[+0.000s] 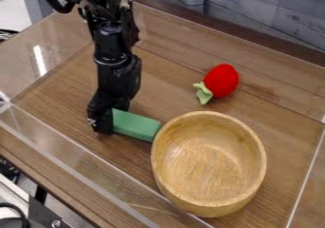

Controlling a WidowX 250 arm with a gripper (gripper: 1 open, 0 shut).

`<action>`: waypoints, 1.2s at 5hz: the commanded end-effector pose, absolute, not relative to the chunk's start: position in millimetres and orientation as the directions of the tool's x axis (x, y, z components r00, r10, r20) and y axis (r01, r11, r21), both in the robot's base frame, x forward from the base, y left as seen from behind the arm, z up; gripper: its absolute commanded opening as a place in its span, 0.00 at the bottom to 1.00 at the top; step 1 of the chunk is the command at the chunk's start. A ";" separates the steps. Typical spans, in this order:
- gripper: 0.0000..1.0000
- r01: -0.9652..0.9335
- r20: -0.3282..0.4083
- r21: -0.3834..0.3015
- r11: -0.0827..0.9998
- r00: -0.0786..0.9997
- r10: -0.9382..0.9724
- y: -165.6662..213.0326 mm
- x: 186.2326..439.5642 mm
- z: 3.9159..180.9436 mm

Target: Put the green stick in the brown bowl

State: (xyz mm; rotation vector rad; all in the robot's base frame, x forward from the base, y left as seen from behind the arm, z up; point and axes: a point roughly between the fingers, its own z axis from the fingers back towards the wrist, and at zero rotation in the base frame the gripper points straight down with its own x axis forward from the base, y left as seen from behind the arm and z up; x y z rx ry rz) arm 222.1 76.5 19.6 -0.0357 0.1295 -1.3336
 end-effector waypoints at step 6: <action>0.00 0.966 -0.097 -0.036 0.255 0.250 -0.963 79.7 230.2 34.6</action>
